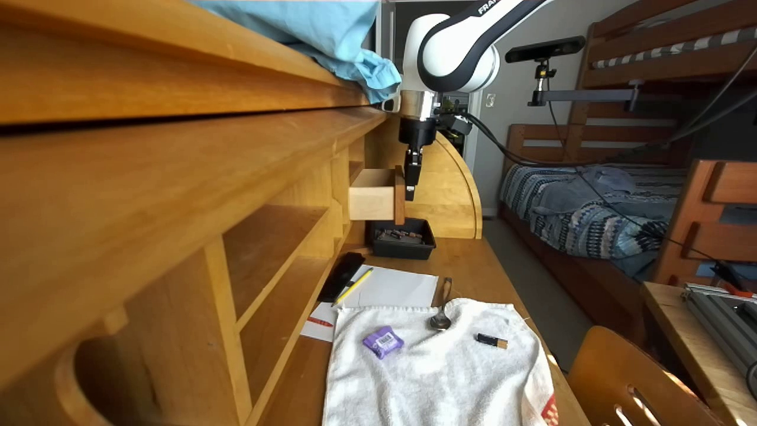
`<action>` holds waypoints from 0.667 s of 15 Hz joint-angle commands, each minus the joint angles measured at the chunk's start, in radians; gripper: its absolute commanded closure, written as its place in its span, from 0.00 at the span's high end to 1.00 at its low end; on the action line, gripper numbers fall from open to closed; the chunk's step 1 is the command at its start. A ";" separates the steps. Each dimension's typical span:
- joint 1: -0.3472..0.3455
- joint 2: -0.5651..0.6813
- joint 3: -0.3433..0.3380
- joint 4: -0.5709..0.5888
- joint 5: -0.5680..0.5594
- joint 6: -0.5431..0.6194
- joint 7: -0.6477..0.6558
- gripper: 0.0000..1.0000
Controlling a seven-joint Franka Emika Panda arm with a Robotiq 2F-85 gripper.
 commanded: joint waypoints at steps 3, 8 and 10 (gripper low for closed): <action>0.003 0.088 0.024 0.010 0.020 0.038 -0.021 0.06; -0.003 0.110 0.021 0.034 0.023 0.045 -0.017 0.06; -0.003 0.115 0.020 0.043 0.024 0.036 -0.014 0.06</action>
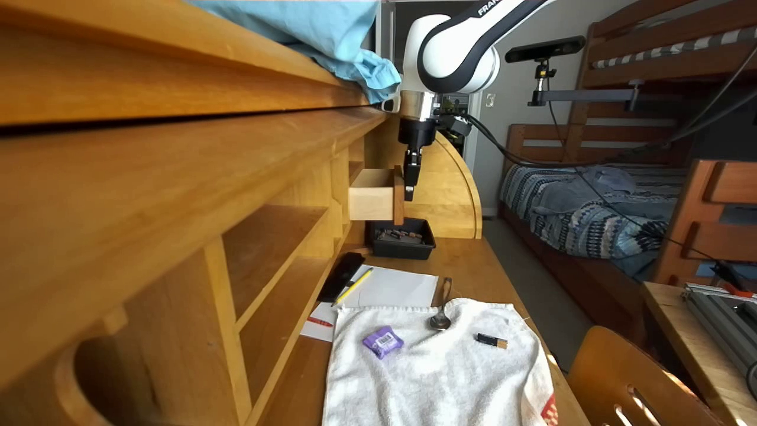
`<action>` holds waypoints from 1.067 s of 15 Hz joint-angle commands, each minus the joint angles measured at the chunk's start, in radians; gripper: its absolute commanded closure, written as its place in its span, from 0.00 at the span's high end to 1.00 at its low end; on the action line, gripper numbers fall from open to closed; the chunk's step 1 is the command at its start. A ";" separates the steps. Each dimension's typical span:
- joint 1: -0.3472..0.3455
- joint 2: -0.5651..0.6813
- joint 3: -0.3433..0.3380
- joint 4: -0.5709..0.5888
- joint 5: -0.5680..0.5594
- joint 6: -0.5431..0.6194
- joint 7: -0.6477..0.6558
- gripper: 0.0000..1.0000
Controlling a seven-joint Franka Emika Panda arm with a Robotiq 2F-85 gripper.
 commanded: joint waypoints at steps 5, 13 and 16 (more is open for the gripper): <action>-0.001 0.000 0.002 0.002 -0.001 -0.002 0.001 0.25; 0.003 0.069 0.011 0.028 0.015 0.048 0.014 0.06; -0.003 0.101 0.016 0.054 0.030 0.055 0.010 0.06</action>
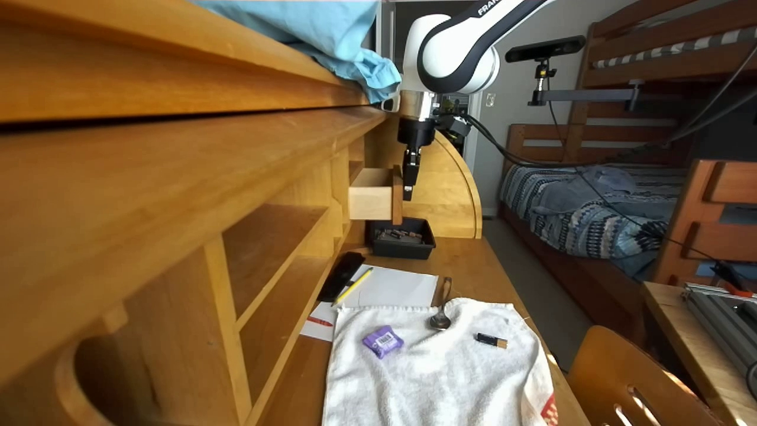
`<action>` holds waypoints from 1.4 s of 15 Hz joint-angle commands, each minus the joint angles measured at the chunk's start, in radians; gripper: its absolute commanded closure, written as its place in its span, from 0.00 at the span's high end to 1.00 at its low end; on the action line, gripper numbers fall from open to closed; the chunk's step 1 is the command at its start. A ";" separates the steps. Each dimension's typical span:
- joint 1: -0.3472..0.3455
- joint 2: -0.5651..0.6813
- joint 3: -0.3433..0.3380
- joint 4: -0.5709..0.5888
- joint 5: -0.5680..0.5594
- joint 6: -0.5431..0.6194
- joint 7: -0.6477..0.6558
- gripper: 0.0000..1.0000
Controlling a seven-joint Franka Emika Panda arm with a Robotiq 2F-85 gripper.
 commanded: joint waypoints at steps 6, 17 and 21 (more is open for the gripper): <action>-0.001 0.141 0.008 0.104 0.016 0.043 0.011 0.06; -0.018 0.176 0.007 0.178 0.027 -0.001 -0.011 0.06; -0.038 0.185 0.029 0.195 0.082 -0.021 -0.035 0.06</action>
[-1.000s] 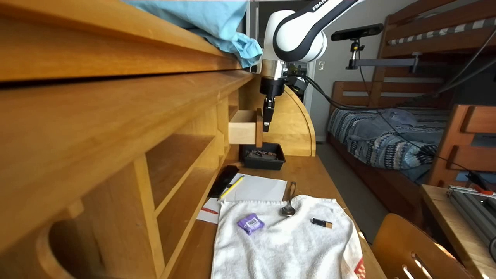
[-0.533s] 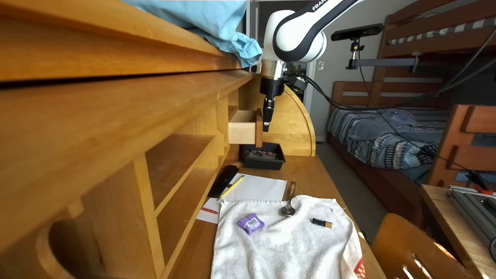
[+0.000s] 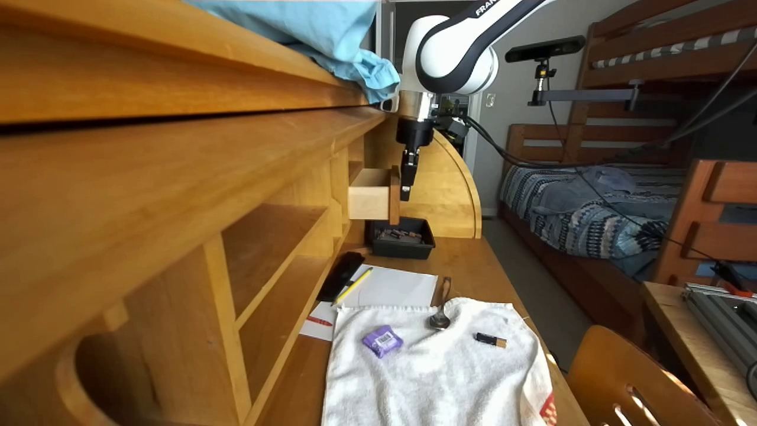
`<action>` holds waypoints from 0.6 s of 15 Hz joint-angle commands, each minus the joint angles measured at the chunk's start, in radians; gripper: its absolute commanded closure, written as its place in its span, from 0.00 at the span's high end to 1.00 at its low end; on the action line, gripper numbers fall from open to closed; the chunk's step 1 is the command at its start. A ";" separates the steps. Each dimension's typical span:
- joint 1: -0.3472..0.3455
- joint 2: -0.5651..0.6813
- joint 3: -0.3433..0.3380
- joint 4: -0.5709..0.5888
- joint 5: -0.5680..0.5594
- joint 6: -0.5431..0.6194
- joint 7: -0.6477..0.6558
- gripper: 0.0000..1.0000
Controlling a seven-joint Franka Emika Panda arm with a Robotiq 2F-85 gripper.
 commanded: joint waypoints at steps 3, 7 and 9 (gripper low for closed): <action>-0.032 0.178 0.021 0.187 0.066 -0.024 -0.028 0.06; -0.026 0.184 0.011 0.195 0.042 -0.020 -0.019 0.06; -0.027 0.190 0.008 0.203 0.036 -0.023 -0.021 0.06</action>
